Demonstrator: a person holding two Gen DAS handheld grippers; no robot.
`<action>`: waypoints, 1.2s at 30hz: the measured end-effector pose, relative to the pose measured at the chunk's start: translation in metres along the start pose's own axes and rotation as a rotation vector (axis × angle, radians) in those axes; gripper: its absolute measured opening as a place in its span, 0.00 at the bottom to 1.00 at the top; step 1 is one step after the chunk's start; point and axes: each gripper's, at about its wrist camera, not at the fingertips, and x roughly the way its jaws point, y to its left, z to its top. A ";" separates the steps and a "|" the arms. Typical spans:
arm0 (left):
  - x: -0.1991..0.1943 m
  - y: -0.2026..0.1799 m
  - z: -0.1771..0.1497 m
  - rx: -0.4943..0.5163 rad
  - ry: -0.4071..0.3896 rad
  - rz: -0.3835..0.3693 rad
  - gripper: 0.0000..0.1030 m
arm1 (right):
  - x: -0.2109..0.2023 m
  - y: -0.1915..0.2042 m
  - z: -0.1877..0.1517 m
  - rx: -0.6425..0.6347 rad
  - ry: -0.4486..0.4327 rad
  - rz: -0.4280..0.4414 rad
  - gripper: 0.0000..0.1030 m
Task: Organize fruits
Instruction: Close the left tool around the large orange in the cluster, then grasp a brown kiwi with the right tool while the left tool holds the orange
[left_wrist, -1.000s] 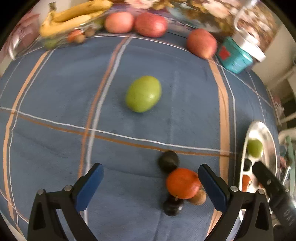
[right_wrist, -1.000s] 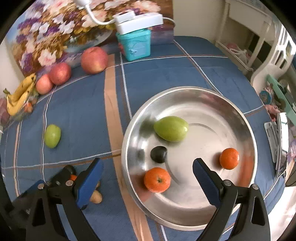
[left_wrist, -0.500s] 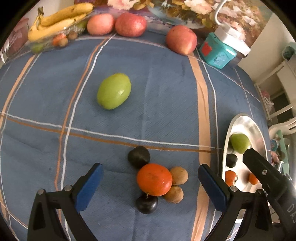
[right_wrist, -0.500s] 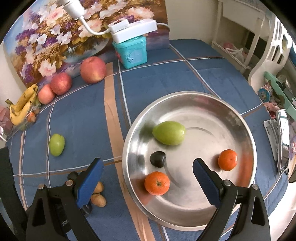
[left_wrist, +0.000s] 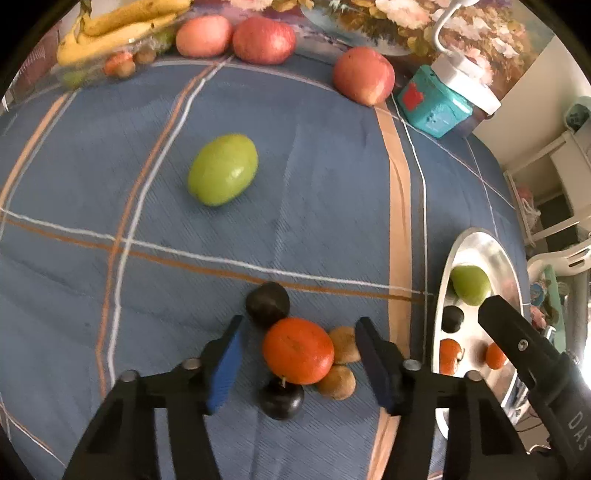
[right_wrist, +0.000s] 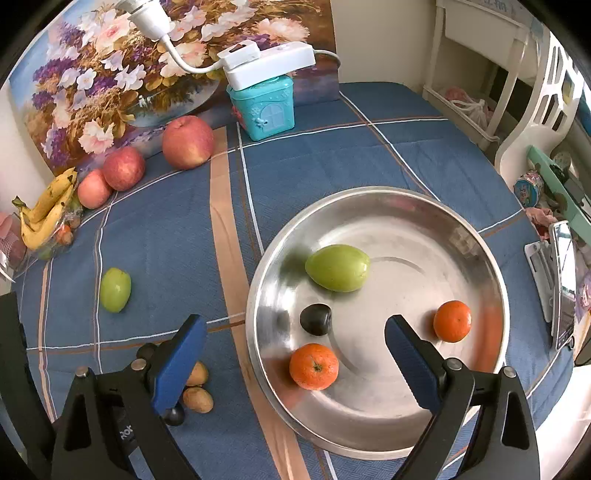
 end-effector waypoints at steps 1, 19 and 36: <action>0.001 0.001 -0.001 -0.013 0.011 -0.017 0.52 | 0.000 0.000 0.000 0.000 0.001 -0.001 0.94; -0.001 0.013 -0.003 -0.088 0.028 -0.048 0.39 | 0.004 0.001 0.000 -0.027 0.017 0.011 0.94; -0.039 0.059 0.003 -0.248 -0.003 -0.128 0.39 | 0.005 0.017 -0.003 -0.065 0.022 0.036 0.94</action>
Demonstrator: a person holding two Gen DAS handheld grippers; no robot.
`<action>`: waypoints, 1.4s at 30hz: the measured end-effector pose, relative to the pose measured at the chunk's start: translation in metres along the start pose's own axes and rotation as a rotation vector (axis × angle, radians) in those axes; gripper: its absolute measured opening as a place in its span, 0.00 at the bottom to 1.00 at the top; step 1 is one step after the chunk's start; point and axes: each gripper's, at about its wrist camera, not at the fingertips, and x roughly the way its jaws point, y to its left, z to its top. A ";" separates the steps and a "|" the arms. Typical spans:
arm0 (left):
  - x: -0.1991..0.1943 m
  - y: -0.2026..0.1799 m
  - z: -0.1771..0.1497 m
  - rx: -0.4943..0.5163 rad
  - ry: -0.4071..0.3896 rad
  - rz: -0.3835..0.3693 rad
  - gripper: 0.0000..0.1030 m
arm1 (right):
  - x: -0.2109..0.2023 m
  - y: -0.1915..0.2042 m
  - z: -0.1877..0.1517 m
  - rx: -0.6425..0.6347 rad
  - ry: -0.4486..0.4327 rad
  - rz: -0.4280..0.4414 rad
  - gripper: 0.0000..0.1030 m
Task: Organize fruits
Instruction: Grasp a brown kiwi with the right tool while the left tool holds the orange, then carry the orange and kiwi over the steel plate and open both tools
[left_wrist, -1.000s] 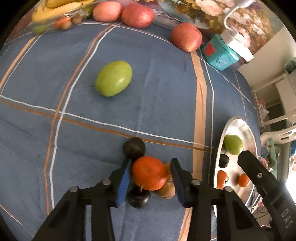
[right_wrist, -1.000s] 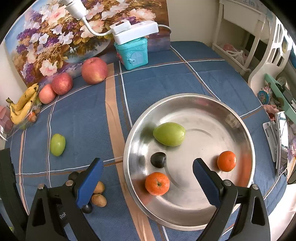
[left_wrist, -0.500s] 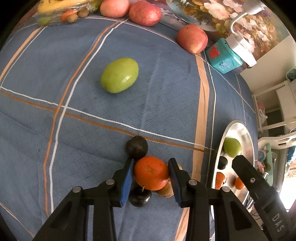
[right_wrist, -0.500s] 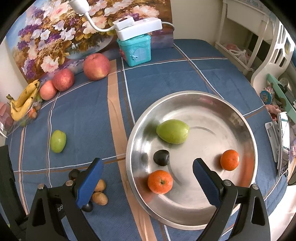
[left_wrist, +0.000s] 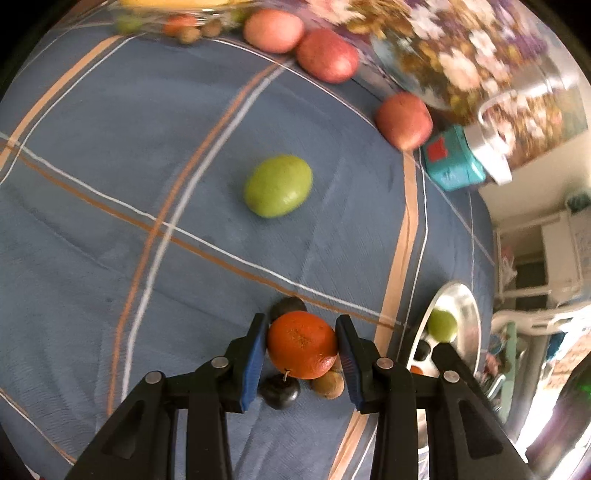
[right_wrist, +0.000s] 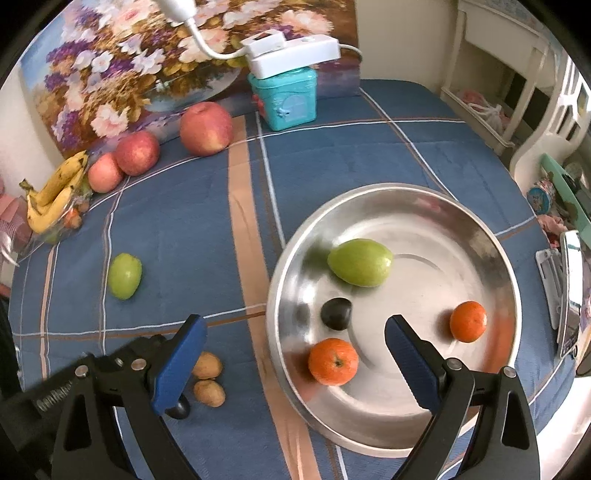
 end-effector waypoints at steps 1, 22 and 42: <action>-0.003 0.005 0.002 -0.019 -0.003 -0.006 0.39 | 0.001 0.003 -0.001 -0.011 0.004 0.007 0.94; -0.023 0.065 0.021 -0.227 -0.041 0.004 0.39 | 0.043 0.075 -0.031 -0.254 0.120 0.102 0.48; -0.040 0.055 0.028 -0.208 -0.092 -0.024 0.39 | 0.000 0.067 -0.011 -0.205 0.003 0.173 0.27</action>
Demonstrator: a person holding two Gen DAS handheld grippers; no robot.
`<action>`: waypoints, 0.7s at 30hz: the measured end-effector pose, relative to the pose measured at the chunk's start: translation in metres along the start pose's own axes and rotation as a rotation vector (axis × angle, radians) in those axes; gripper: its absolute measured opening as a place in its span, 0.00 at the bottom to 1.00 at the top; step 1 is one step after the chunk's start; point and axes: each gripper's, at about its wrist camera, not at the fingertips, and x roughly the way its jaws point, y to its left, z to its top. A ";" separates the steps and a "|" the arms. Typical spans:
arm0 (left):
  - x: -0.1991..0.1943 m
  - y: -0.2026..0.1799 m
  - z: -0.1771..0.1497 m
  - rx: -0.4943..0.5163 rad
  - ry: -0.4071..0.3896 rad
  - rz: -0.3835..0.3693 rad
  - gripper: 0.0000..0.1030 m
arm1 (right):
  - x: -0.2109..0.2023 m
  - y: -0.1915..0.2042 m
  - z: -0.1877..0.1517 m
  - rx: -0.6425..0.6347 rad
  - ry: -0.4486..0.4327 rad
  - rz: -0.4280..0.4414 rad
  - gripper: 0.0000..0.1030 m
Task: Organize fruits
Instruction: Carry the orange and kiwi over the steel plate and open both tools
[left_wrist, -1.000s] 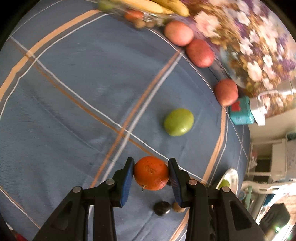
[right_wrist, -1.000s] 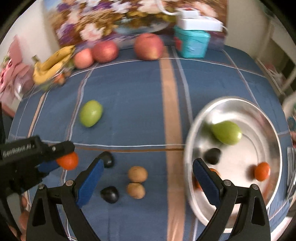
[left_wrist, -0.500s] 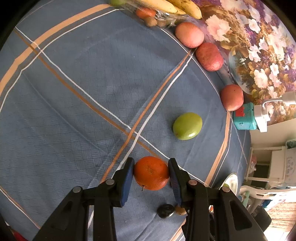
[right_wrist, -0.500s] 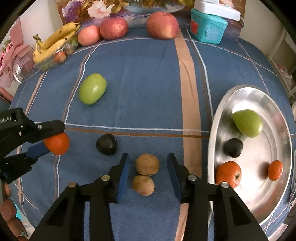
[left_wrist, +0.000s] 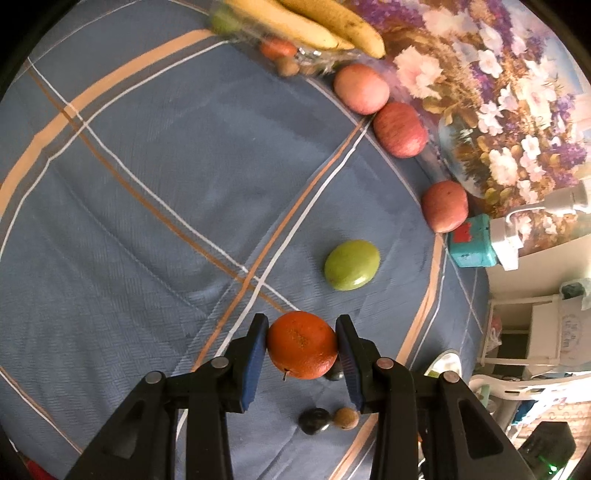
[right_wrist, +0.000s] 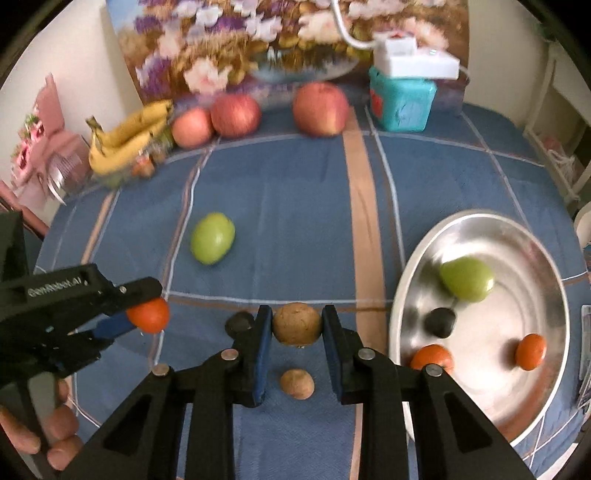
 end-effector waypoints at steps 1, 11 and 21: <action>-0.002 -0.002 0.000 0.005 -0.003 -0.007 0.39 | -0.003 -0.001 0.001 0.009 -0.011 0.000 0.27; -0.008 -0.030 -0.011 0.088 -0.019 -0.025 0.39 | -0.014 -0.040 0.001 0.115 -0.040 -0.021 0.27; 0.018 -0.095 -0.064 0.326 0.049 -0.010 0.39 | -0.034 -0.142 -0.013 0.360 -0.061 -0.161 0.28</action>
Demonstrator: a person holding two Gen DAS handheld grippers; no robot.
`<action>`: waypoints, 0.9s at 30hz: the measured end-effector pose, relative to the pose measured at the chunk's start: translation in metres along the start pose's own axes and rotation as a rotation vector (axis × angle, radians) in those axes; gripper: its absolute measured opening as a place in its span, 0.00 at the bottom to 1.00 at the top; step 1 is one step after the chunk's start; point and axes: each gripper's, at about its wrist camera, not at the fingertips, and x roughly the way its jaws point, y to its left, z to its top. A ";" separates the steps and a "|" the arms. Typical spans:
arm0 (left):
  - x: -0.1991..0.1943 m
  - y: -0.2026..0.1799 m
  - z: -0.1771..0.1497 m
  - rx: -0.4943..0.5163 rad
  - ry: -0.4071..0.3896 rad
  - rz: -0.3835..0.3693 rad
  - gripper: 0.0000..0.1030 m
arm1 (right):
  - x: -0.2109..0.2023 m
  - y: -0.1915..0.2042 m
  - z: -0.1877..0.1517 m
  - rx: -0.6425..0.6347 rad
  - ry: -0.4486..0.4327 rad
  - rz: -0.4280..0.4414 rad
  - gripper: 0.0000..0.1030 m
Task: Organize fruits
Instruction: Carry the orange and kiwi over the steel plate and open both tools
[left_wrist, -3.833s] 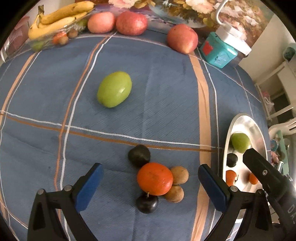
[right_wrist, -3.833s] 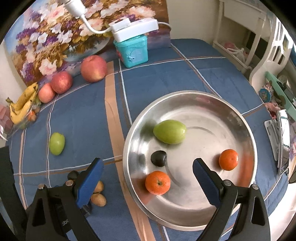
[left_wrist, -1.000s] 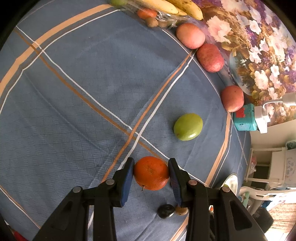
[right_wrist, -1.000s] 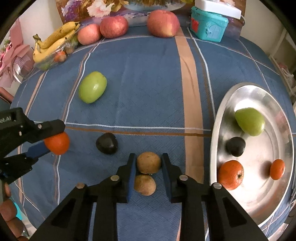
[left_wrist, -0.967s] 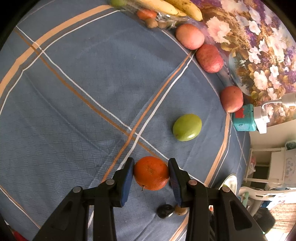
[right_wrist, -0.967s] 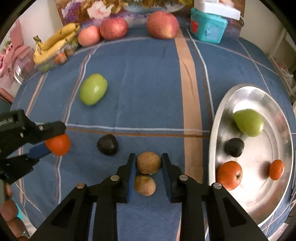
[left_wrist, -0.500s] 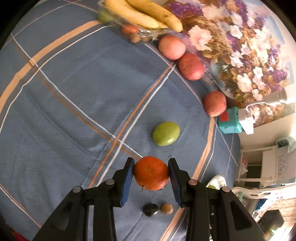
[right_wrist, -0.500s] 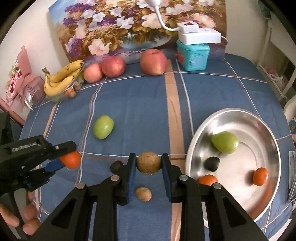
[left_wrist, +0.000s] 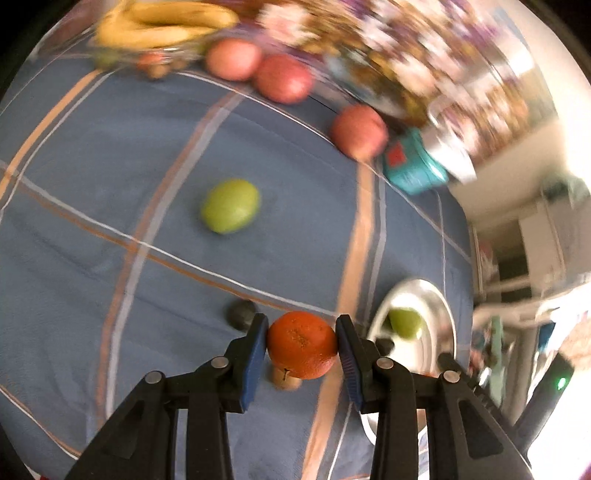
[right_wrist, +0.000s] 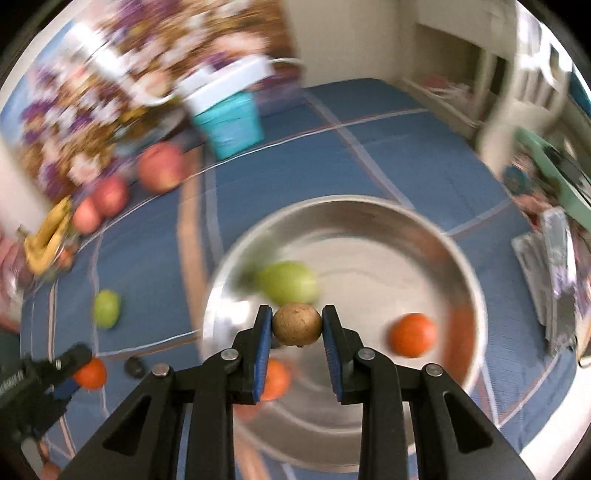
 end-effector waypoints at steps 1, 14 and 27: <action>0.003 -0.009 -0.005 0.032 0.006 0.004 0.39 | -0.001 -0.011 0.002 0.026 -0.005 -0.007 0.28; 0.045 -0.112 -0.065 0.375 0.091 -0.035 0.39 | -0.014 -0.072 0.006 0.176 -0.033 -0.035 0.28; 0.044 -0.104 -0.063 0.363 0.098 -0.046 0.60 | -0.016 -0.067 0.007 0.157 -0.031 -0.033 0.37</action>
